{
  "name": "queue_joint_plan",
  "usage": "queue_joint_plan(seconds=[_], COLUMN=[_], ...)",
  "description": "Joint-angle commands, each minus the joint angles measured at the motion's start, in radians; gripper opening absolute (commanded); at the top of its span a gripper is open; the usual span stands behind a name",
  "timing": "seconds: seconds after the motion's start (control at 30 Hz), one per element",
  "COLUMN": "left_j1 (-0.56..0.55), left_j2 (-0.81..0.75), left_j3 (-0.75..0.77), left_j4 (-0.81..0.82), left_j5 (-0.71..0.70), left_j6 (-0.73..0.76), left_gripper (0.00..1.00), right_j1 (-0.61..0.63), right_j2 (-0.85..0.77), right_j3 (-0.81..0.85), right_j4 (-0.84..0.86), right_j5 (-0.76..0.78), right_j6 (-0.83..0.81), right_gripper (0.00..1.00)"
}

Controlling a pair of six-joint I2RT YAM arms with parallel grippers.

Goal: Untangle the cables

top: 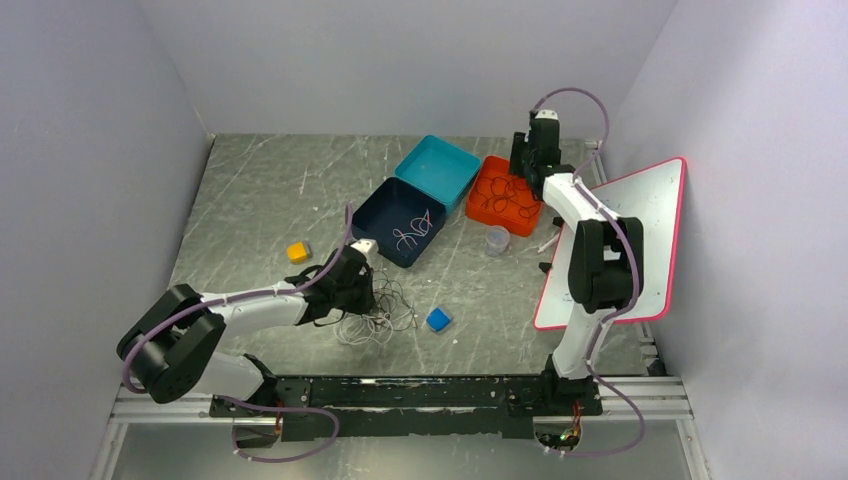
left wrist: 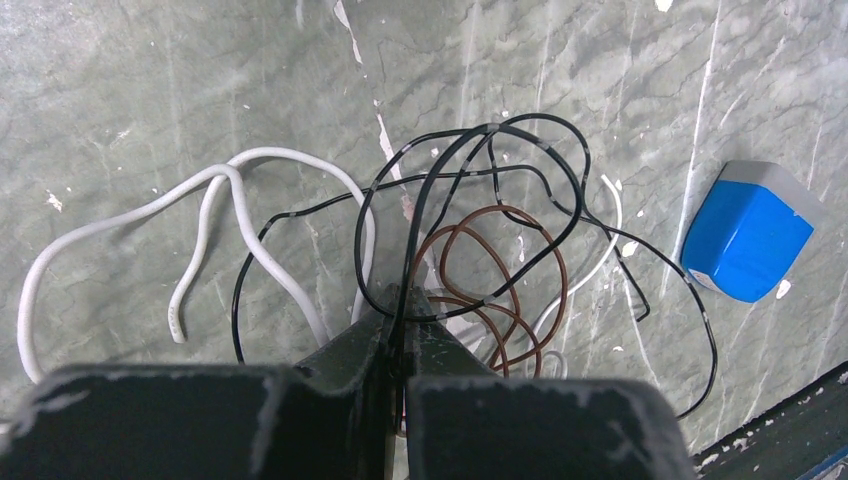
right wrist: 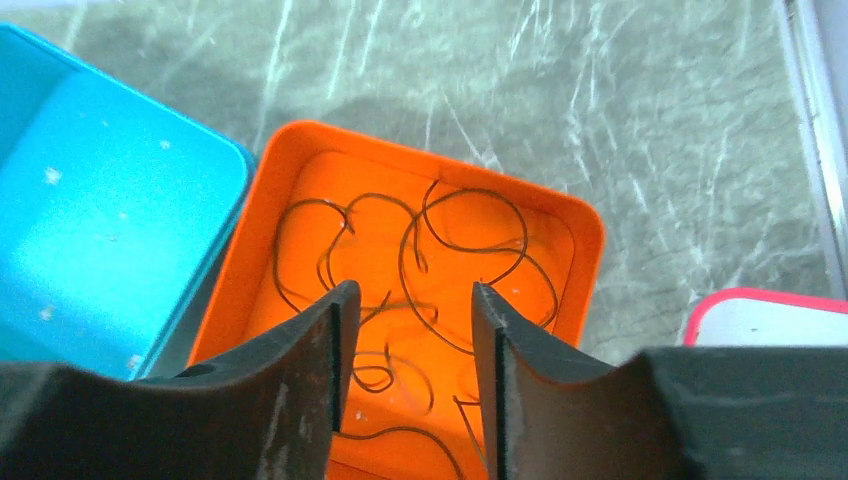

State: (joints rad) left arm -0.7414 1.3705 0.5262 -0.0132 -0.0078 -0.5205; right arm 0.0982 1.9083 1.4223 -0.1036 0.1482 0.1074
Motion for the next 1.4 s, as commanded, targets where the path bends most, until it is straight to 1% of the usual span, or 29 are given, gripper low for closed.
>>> queue_joint_plan(seconds=[0.0, 0.17, 0.27, 0.43, 0.6, 0.7, 0.83, 0.93, 1.0, 1.07, 1.17, 1.37], left_j1=[-0.006, -0.006, -0.007, -0.007, -0.006, -0.007, -0.007, -0.006, -0.006, -0.006, -0.007, -0.006], left_j2=[0.005, -0.002, -0.001, 0.0, -0.005, -0.015, -0.027, -0.03, -0.024, -0.012, 0.002, 0.009], left_j3=[0.033, 0.034, 0.035, 0.039, 0.041, 0.038, 0.03, 0.024, 0.027, 0.032, 0.036, 0.037], left_j4=[-0.008, -0.014, -0.014, -0.01, -0.001, 0.001, 0.006, 0.019, 0.028, 0.034, 0.043, 0.05], left_j5=[-0.014, -0.016, -0.014, -0.009, -0.003, -0.005, -0.01, -0.007, 0.0, 0.006, 0.017, 0.026], left_j6=[-0.003, 0.001, 0.001, 0.002, 0.008, 0.013, 0.019, 0.027, 0.035, 0.039, 0.04, 0.04], left_gripper=[0.08, 0.08, 0.08, 0.08, 0.07, 0.07, 0.07, 0.08, 0.08, 0.08, 0.07, 0.07], right_j1=[-0.007, -0.008, -0.008, -0.009, 0.011, 0.074, 0.22, 0.304, 0.356, 0.404, 0.469, 0.562], right_j2=[-0.063, -0.115, -0.149, -0.251, -0.416, -0.529, -0.666, -0.742, -0.773, -0.781, -0.747, -0.589], right_j3=[-0.026, -0.056, -0.069, -0.145, -0.309, -0.444, -0.593, -0.711, -0.79, -0.846, -0.902, -0.882], right_j4=[0.027, 0.024, 0.007, -0.001, 0.03, 0.032, 0.016, 0.069, 0.127, 0.189, 0.313, 0.455], right_j5=[0.027, 0.033, 0.011, -0.111, -0.248, -0.316, -0.342, -0.409, -0.422, -0.445, -0.501, -0.502], right_j6=[-0.019, -0.01, 0.004, 0.063, 0.126, 0.126, 0.114, 0.157, 0.184, 0.205, 0.238, 0.253], right_gripper=[0.51, 0.53, 0.54, 0.53, 0.53, 0.53, 0.53, 0.53, 0.53, 0.53, 0.53, 0.53])
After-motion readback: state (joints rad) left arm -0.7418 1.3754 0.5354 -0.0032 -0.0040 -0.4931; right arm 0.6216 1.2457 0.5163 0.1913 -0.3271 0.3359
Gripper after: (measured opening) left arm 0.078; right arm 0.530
